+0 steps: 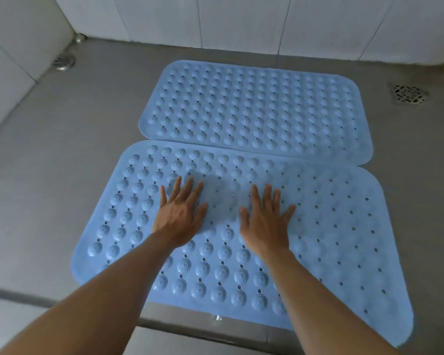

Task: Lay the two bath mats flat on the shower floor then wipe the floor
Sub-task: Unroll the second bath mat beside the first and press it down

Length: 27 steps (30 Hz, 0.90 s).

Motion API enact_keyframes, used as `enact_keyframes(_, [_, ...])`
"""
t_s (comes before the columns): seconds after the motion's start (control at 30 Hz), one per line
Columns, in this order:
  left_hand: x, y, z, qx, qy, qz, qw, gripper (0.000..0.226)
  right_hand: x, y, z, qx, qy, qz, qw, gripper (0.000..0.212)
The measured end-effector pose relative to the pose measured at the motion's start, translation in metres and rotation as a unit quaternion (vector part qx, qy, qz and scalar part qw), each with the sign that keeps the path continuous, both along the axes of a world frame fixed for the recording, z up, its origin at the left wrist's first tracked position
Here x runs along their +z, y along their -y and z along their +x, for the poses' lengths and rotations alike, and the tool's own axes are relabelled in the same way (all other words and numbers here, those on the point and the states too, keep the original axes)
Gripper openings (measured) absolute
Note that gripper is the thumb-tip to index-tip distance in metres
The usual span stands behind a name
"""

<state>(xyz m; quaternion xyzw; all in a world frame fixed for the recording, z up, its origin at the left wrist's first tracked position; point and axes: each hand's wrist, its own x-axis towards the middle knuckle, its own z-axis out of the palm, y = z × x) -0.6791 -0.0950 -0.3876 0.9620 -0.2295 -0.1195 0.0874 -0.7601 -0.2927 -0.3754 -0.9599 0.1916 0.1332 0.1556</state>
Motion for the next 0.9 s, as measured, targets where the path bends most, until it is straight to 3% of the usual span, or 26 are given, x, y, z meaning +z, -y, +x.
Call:
enact_keyframes(0.27, [-0.009, -0.118, 0.006, 0.065, 0.017, 0.068, 0.995, 0.066, -0.015, -0.124, 0.007, 0.046, -0.001, -0.014, 0.999, 0.07])
enact_keyframes(0.43, [-0.01, -0.122, 0.005, 0.073, 0.024, 0.042, 0.996, 0.064, -0.026, -0.145, 0.006, 0.069, 0.031, -0.053, 0.996, 0.069])
enact_keyframes(0.9, [-0.011, -0.123, 0.014, 0.076, 0.008, 0.056, 0.996, 0.066, -0.022, -0.147, 0.019, 0.088, -0.036, -0.035, 0.995, 0.057])
